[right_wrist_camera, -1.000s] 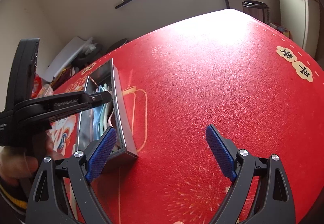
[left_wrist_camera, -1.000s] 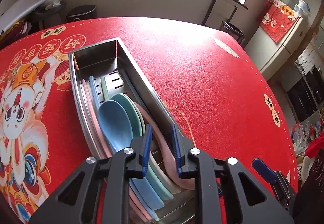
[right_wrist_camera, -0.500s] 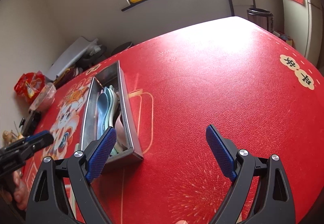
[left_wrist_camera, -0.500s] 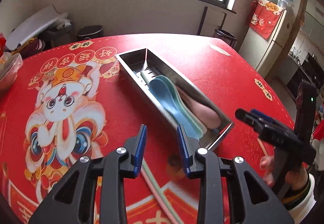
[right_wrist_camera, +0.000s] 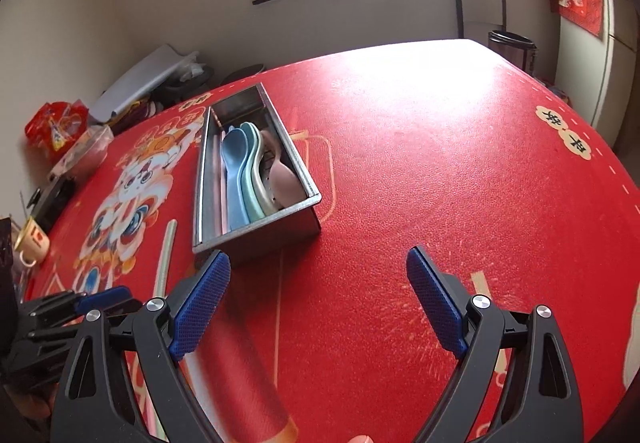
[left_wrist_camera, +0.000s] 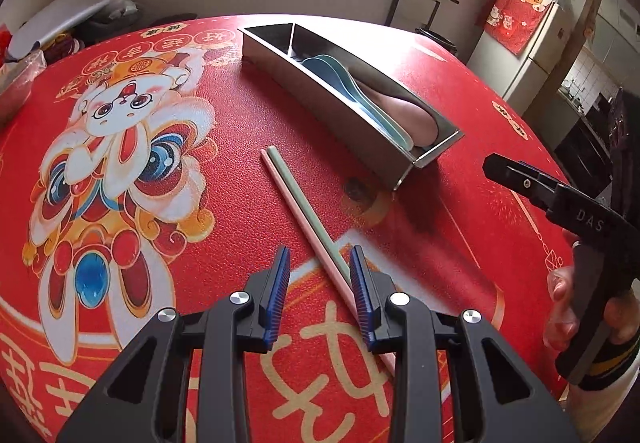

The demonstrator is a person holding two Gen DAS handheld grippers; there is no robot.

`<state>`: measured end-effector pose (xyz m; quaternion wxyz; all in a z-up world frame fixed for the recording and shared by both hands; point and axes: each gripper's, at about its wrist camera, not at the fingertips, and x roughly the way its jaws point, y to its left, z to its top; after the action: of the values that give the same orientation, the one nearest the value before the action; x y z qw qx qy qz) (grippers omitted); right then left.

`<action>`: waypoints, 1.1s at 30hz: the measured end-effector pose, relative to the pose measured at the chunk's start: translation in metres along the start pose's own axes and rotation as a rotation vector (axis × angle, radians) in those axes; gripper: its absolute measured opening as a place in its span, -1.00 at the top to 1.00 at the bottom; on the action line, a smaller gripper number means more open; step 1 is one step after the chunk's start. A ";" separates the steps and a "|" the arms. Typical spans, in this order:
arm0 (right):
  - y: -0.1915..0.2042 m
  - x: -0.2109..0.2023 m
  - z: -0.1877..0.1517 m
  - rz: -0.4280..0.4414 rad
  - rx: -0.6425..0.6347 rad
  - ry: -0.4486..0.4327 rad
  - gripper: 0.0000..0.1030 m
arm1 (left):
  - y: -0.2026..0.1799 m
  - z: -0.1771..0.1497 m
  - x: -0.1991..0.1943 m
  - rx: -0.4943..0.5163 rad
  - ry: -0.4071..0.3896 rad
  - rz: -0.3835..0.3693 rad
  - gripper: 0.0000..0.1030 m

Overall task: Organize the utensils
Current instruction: 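Lower the left gripper onto the pink chopstick and close on it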

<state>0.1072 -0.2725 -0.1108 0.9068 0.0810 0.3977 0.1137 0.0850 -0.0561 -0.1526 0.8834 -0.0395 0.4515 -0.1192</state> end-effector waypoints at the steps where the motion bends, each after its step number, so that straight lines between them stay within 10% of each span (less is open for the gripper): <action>1: 0.002 -0.003 -0.001 -0.006 -0.008 -0.008 -0.68 | -0.001 -0.002 0.000 0.002 0.000 0.001 0.42; 33: 0.005 -0.006 -0.014 0.011 -0.018 0.003 -0.69 | 0.011 -0.018 -0.001 0.066 0.059 0.165 0.41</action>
<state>0.0923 -0.2688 -0.1147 0.9064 0.0748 0.3974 0.1226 0.0719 -0.0444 -0.1642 0.8773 0.0307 0.4750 -0.0622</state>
